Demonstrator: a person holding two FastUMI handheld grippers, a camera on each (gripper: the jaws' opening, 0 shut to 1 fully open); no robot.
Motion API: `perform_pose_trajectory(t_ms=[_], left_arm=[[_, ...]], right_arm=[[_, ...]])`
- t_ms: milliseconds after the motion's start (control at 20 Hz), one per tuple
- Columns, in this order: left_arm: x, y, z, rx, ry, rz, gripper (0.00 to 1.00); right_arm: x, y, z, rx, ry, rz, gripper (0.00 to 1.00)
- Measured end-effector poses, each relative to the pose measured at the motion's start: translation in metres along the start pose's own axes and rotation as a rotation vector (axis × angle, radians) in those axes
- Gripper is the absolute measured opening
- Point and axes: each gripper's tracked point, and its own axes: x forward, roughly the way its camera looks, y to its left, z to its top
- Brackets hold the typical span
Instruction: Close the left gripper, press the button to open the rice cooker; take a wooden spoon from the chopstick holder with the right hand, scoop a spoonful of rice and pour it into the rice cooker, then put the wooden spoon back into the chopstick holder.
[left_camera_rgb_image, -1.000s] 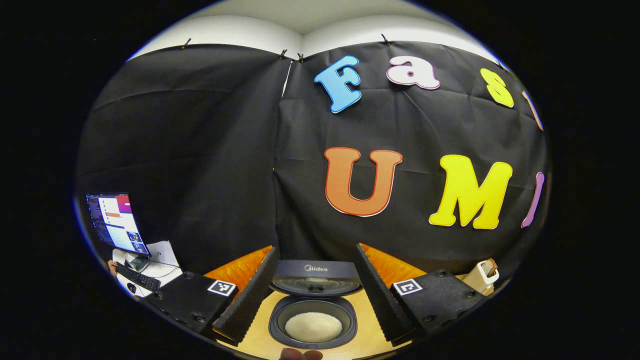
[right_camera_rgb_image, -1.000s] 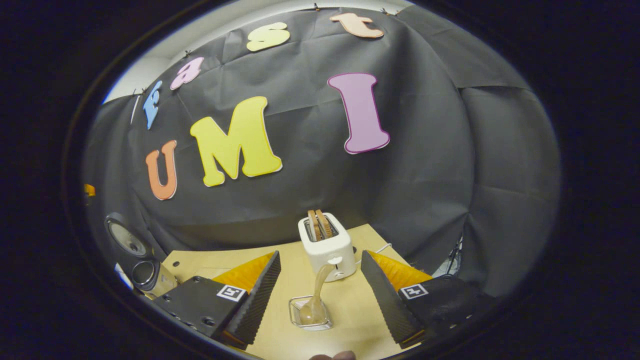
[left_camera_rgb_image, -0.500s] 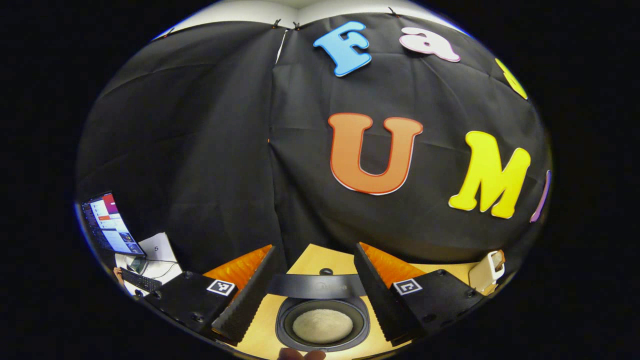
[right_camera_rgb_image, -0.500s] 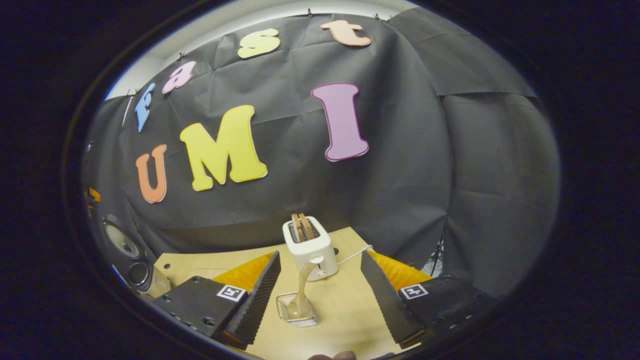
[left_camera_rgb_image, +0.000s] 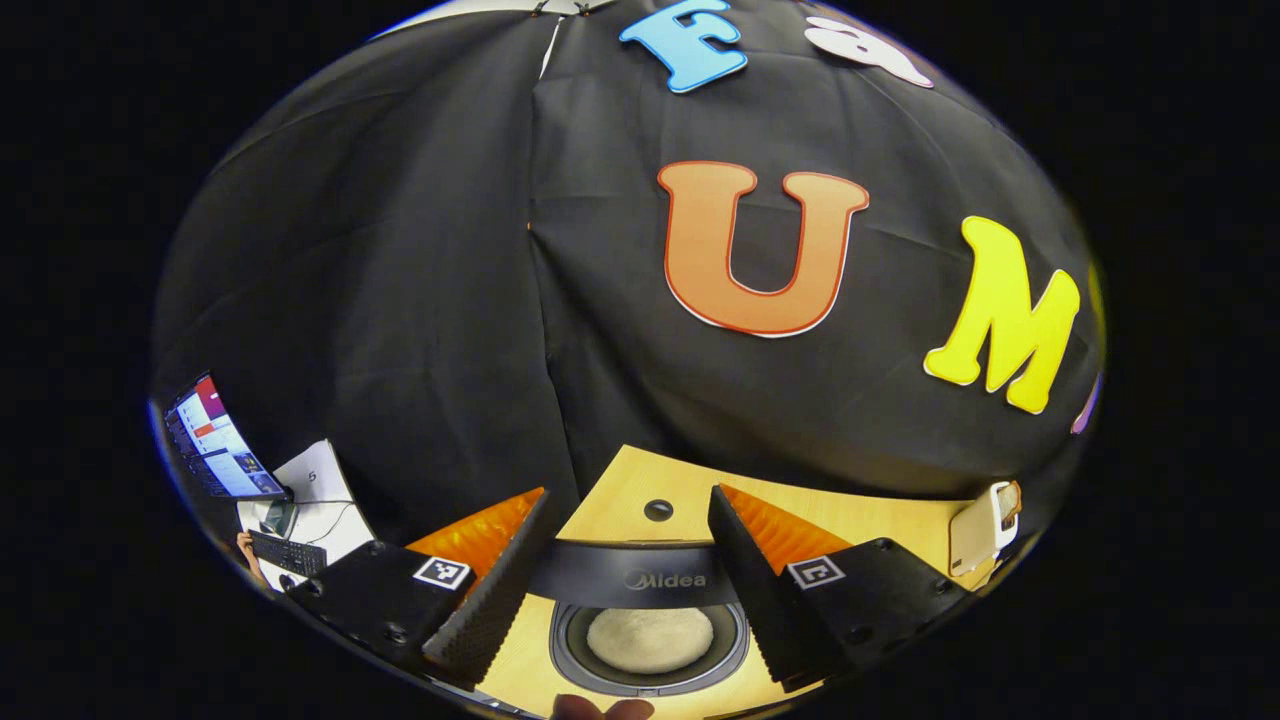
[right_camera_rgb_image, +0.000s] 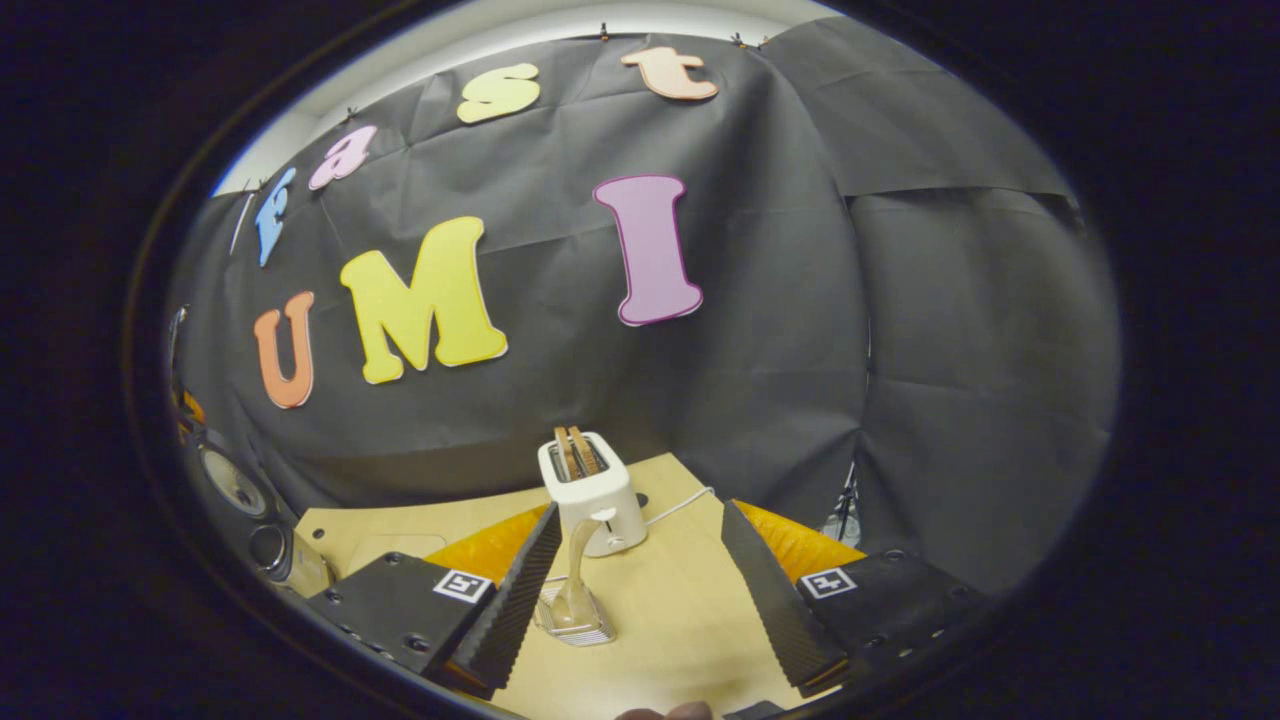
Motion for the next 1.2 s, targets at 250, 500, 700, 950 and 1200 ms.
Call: perform_pose_trajectory(t_ms=[250,500,700,950,1200], left_arm=[[-0.004,0.0,-0.01,-0.013,0.008,-0.003,0.99],[-0.017,-0.002,-0.028,-0.007,-0.004,-0.009,0.99],[-0.038,-0.001,-0.065,0.002,0.001,0.008,0.99],[-0.057,-0.002,-0.134,0.019,0.058,0.027,0.99],[-0.053,-0.008,-0.205,-0.017,0.12,0.044,0.99]], right_arm=[[0.0,0.014,-0.003,-0.034,0.007,0.044,0.96],[-0.004,0.033,-0.008,-0.082,0.017,0.101,0.96],[-0.002,0.049,-0.013,-0.093,0.029,0.15,0.93],[-0.001,0.073,-0.018,-0.127,0.05,0.214,0.93],[-0.007,0.091,-0.021,-0.182,0.063,0.258,0.93]])
